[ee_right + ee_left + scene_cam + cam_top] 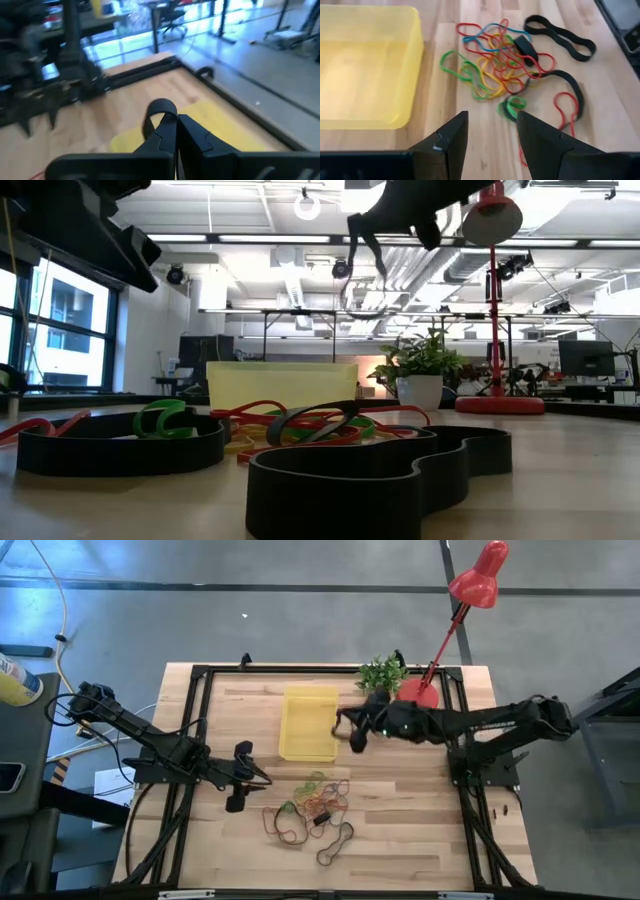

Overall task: Pick and place rubber bands into bin
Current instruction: Put the black rubber band into the yellow bin

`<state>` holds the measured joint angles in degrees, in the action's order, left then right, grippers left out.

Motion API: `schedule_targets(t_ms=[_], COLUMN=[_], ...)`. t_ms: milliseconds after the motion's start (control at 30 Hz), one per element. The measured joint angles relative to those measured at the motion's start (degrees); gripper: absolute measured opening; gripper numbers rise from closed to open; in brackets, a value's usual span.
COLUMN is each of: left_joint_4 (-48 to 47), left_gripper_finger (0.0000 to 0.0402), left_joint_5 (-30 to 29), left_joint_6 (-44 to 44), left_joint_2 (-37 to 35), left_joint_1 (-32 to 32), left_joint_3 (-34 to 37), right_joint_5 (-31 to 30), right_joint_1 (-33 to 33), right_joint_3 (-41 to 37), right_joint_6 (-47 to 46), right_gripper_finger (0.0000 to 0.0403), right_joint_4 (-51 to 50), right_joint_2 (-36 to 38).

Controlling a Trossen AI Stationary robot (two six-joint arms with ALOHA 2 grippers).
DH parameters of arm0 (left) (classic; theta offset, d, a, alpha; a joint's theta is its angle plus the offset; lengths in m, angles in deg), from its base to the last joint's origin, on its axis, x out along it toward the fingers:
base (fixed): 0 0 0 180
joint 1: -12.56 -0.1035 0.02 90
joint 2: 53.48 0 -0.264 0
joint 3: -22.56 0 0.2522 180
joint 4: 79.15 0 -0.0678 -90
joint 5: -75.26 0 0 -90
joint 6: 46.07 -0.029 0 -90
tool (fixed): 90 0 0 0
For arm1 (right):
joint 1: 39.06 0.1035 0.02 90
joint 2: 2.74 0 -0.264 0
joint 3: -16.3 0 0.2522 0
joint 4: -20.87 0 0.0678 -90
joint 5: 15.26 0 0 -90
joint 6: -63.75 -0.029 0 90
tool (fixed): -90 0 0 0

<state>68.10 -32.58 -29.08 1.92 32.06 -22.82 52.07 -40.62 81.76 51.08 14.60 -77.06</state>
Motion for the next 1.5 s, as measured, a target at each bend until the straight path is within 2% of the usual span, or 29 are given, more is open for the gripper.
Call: schedule_targets(t_ms=[133, 333, 467, 633, 767, 1067, 1233, 1500], left_joint_4=[2.09, 3.59, 4.45, 5.64, 5.65, 5.64, 5.6, 5.55], left_gripper_finger=[0.0156, 0.0156, 0.0156, 0.0156, 0.0156, 0.0156, 0.0156, 0.0156], left_joint_5=[-2.81, -5.67, -5.84, -6.97, -8.83, -8.86, -8.84, -8.81], left_joint_6=[-0.09, -0.17, -0.07, -0.07, -0.09, 0.0, 0.0, -0.04], left_joint_2=[0.0, 0.0, 0.0, 0.0, 0.0, 0.0, 0.0, 0.0], left_joint_1=[0.01, 0.0, 0.02, 0.02, 0.0, 0.01, 0.0, 0.02], left_joint_3=[0.0, 0.0, 0.0, 0.0, 0.0, 0.0, 0.0, 0.0], right_joint_5=[3.05, 9.67, 10.45, 14.82, 17.23, 20.27, 23.39, 30.73], right_joint_1=[-4.8, -9.62, -11.49, -13.58, -14.21, -17.65, -19.21, -20.35], right_joint_3=[0.04, 0.02, 0.02, 3.21, 9.82, 25.39, 28.45, 28.61], right_joint_6=[1.18, 0.27, -1.44, -3.06, -1.28, 1.17, 1.16, -0.18], right_gripper_finger=[0.0001, 0.0001, 0.0001, 0.0001, 0.0001, 0.0001, 0.0006, 0.0029], right_joint_4=[4.71, 14.28, 17.41, 17.59, 13.56, -7.06, -14.54, -17.26], right_joint_2=[-1.83, -9.23, -14.01, -19.44, -24.02, -32.94, -34.16, -34.19])
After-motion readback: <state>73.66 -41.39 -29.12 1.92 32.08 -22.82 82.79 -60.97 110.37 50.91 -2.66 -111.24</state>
